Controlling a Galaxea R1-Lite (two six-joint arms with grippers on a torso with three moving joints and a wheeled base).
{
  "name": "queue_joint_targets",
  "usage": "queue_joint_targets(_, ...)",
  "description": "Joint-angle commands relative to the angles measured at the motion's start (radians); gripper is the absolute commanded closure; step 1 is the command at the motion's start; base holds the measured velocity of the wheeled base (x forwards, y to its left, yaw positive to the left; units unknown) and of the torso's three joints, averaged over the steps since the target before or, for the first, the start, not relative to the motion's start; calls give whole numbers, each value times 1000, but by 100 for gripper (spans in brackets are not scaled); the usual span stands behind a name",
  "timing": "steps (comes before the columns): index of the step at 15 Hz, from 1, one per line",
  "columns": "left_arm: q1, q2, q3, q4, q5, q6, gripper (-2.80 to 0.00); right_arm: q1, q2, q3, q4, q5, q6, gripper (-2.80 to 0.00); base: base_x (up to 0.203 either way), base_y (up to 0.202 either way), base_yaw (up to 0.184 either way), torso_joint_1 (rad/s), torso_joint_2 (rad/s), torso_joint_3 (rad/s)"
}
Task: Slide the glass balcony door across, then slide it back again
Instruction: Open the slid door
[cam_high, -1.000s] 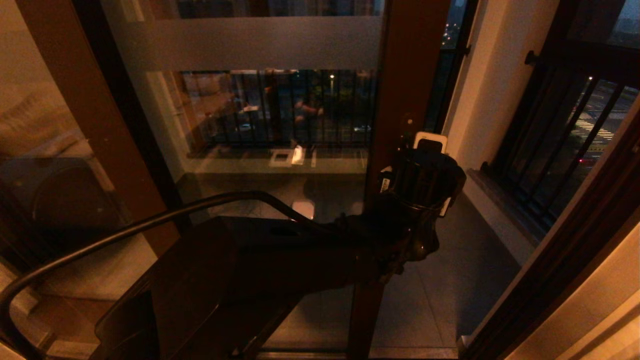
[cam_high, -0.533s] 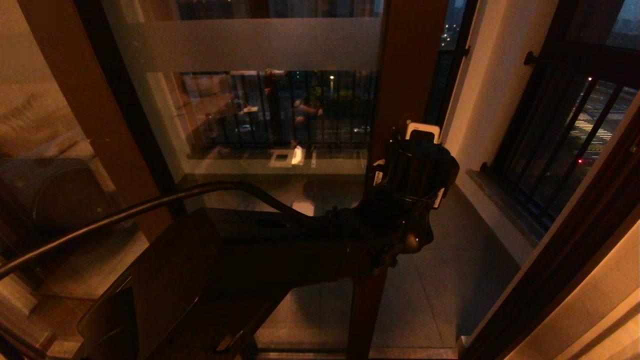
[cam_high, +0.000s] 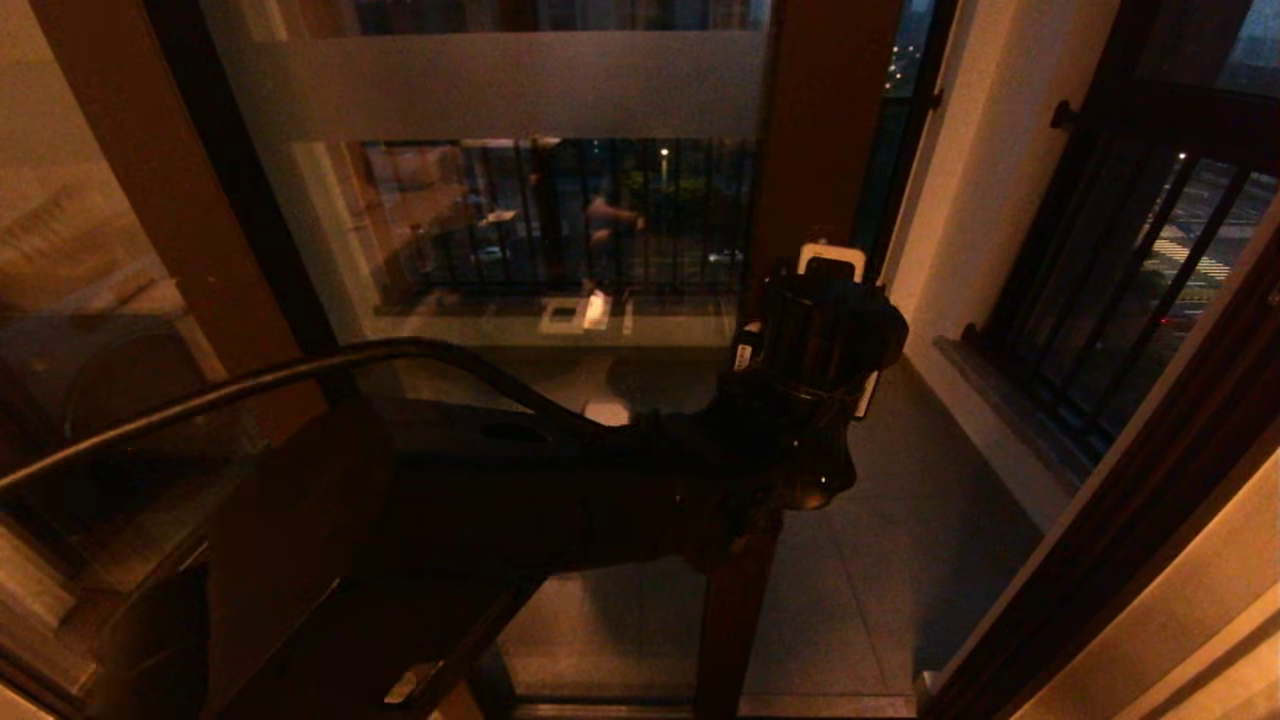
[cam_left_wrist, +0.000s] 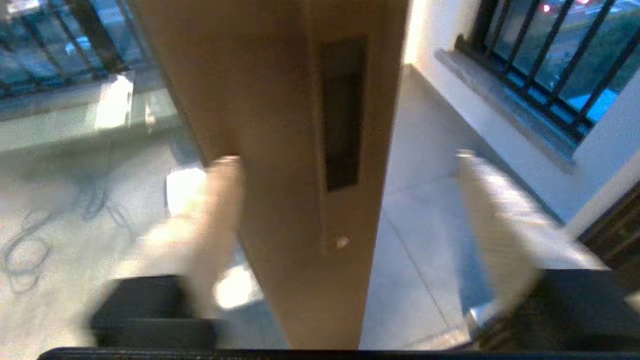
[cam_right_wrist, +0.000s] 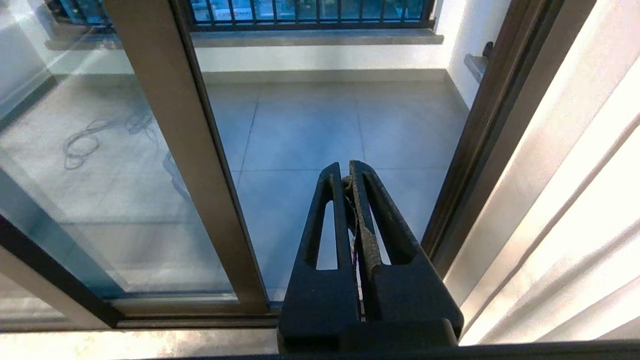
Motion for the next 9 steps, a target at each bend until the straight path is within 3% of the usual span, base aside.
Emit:
queue_joint_targets(1, -37, -53, 29, -1, -1, 1, 0, 0, 0, 3, 0, 1, 0, 0, 0, 0, 0, 0, 0, 0)
queue_joint_targets(9, -69, -11, -40, -1, -81, 3, 0, 0, 0, 3, 0, 1, 0, 0, 0, 0, 0, 0, 0, 0)
